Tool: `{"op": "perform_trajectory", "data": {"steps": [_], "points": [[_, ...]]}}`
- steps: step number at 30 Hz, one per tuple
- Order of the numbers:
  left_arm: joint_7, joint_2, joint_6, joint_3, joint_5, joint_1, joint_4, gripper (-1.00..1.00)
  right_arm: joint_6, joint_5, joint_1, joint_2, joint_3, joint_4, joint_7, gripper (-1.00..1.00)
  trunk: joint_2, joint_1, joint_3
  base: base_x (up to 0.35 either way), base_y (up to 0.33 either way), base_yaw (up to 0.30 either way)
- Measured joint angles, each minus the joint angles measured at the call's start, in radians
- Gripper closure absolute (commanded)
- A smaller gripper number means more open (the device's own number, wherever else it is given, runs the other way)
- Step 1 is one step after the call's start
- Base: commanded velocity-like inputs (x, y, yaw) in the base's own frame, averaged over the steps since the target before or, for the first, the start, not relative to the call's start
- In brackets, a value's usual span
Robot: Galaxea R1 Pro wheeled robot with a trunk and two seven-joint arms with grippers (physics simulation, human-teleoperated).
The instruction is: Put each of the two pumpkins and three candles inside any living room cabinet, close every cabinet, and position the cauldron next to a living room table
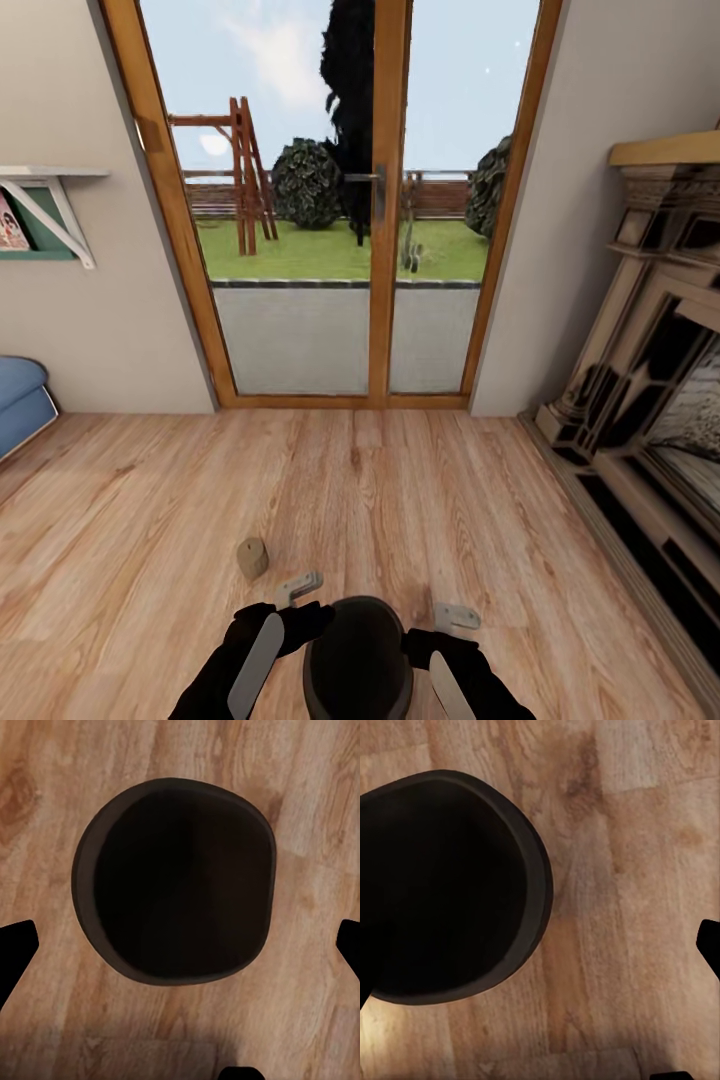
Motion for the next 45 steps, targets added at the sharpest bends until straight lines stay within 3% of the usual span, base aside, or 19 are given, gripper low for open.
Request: {"op": "perform_trajectory", "data": {"steps": [26, 34, 45], "points": [[0.000, 0.000, -0.021, -0.012, 0.001, 0.000, 0.019, -1.00, 0.000, 0.000, 0.000, 0.000, -0.001, 0.000, 0.000, -1.00, -0.182, 0.100, -0.081, 0.000, 0.000, 0.000], [0.000, -0.001, -0.064, -0.012, -0.015, -0.008, 0.068, -1.00, 0.000, 0.000, 0.000, 0.000, -0.002, 0.000, 0.000, -1.00, -0.238, 0.130, -0.107, 0.000, 0.000, 0.000], [0.000, -0.002, -0.069, -0.012, -0.017, -0.009, 0.071, -1.00, 0.000, 0.000, 0.000, 0.000, -0.002, 0.000, 0.000, -1.00, -0.315, 0.173, -0.141, 0.000, 0.000, 0.000]]}}
